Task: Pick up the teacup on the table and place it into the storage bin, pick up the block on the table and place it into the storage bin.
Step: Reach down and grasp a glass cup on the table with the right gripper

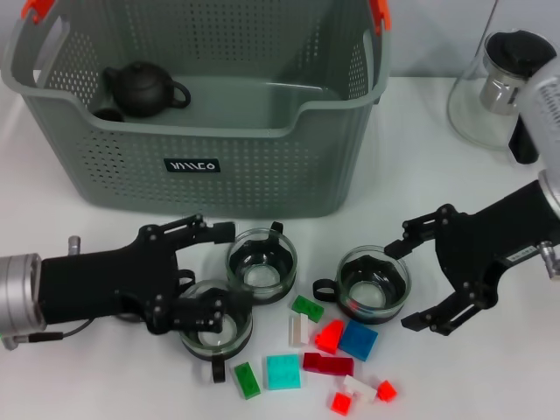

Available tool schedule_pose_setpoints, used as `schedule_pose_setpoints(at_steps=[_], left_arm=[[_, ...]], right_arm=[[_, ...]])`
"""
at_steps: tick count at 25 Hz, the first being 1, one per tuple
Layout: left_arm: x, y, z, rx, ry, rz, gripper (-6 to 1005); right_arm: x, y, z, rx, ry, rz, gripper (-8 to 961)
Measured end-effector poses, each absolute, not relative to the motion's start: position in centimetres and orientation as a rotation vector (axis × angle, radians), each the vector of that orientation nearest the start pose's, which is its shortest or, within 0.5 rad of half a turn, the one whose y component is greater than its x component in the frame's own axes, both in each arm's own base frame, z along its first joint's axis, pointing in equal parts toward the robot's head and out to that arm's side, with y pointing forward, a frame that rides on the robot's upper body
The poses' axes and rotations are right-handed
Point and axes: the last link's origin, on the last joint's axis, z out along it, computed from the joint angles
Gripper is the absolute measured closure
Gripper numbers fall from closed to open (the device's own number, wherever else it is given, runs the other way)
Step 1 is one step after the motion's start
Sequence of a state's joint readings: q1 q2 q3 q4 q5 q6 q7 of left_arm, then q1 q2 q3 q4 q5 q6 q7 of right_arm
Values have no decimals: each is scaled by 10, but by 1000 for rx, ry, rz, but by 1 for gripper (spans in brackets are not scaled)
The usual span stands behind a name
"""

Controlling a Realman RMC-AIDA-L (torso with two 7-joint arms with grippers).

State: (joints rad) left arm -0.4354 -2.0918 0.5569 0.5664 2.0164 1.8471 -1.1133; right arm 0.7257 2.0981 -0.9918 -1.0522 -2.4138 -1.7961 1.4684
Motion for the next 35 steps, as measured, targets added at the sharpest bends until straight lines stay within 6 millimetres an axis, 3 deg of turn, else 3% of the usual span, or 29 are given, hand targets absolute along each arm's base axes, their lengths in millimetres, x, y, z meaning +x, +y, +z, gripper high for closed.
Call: schedule_pose_setpoints(at_steps=[15, 35], left_arm=[[-278, 260, -5, -2744, -469, -1013, 66], [-281, 256, -7, -2704, -502, -1045, 65]], right_arm=[[178, 349, -16, -3207, -249, -467, 61], [167, 352, -59, -3141, -439, -716, 108]])
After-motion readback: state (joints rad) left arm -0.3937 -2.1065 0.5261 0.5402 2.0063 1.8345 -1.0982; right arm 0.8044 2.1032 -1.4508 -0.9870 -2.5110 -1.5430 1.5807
